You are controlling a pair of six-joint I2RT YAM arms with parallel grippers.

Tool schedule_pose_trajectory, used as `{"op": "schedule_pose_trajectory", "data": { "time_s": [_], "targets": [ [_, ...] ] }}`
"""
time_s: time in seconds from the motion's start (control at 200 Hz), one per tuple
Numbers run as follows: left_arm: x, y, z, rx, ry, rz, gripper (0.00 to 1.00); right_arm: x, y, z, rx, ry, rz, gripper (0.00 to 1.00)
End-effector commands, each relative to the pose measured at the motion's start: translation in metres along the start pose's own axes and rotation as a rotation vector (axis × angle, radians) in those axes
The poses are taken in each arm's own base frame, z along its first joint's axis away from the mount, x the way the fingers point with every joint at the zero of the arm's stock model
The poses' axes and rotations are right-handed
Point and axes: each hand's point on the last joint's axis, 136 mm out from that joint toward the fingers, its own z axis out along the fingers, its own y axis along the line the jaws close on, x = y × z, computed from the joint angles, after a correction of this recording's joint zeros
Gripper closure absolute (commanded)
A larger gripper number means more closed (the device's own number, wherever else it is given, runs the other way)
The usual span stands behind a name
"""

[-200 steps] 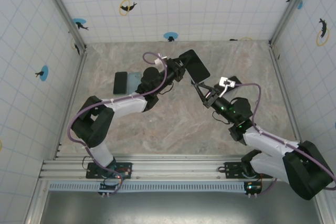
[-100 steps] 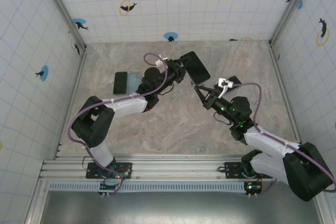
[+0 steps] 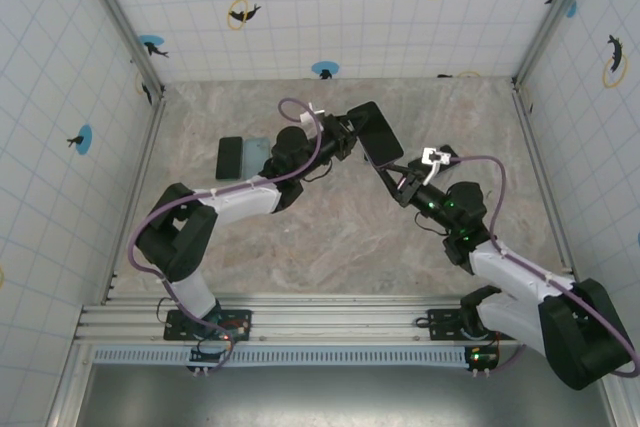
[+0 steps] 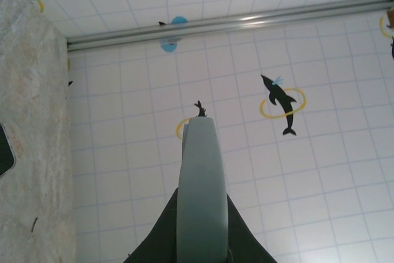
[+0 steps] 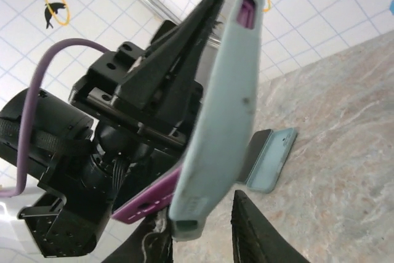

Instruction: Take the phone out of the phone case

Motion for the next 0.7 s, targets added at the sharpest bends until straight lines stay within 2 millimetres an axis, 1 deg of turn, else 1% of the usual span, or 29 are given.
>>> {"op": "schedule_pose_trajectory", "data": {
  "time_s": [0.0, 0.015, 0.025, 0.05, 0.245, 0.355, 0.465, 0.586, 0.696],
  "targets": [
    [0.019, -0.073, -0.007, 0.163, 0.142, 0.134, 1.0, -0.014, -0.019, -0.007, 0.084, -0.037, 0.015, 0.67],
    [0.017, -0.072, -0.007, 0.158, 0.144, 0.142, 1.0, -0.015, -0.018, -0.007, 0.084, -0.039, 0.011, 0.66],
    [0.017, -0.072, -0.008, 0.155, 0.147, 0.147, 1.0, -0.013, -0.015, -0.007, 0.065, -0.018, 0.011, 0.66],
    [0.015, -0.071, -0.008, 0.148, 0.15, 0.161, 1.0, -0.012, -0.013, -0.008, 0.056, -0.003, 0.006, 0.65],
    [0.003, -0.074, -0.015, 0.126, 0.207, 0.279, 1.0, -0.014, -0.007, -0.015, 0.032, 0.038, -0.041, 0.58],
    [-0.001, -0.074, -0.02, 0.109, 0.253, 0.381, 1.0, -0.015, 0.0, -0.018, -0.002, 0.076, -0.105, 0.54],
    [0.002, -0.074, -0.025, 0.094, 0.329, 0.513, 1.0, -0.011, 0.007, -0.016, -0.037, 0.132, -0.227, 0.51],
    [0.009, -0.073, -0.032, 0.109, 0.407, 0.659, 1.0, -0.006, 0.022, -0.019, -0.129, 0.14, -0.398, 0.49],
    [0.017, -0.075, -0.042, 0.161, 0.467, 0.753, 1.0, 0.001, 0.034, -0.017, -0.213, 0.2, -0.512, 0.5]
  ]
}}
